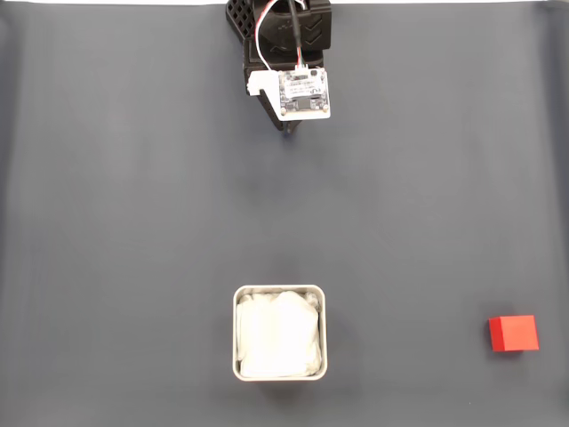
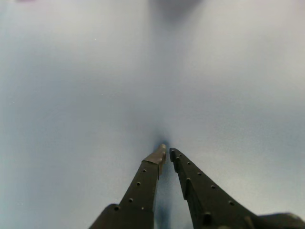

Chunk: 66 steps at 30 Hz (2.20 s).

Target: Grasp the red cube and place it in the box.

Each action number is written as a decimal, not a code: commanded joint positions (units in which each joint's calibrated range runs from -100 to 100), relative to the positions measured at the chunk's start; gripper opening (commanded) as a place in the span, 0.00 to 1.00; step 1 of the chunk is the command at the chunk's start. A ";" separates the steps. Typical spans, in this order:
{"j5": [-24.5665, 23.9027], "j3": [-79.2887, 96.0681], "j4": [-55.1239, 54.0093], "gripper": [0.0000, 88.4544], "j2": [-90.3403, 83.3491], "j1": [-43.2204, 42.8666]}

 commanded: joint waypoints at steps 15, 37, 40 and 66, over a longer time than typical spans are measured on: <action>-0.34 0.45 1.20 0.00 0.00 1.97; -0.98 0.18 -5.03 0.00 0.09 2.40; -0.93 -2.93 -12.49 0.00 0.95 2.75; 0.78 -64.60 -7.65 0.00 40.21 1.69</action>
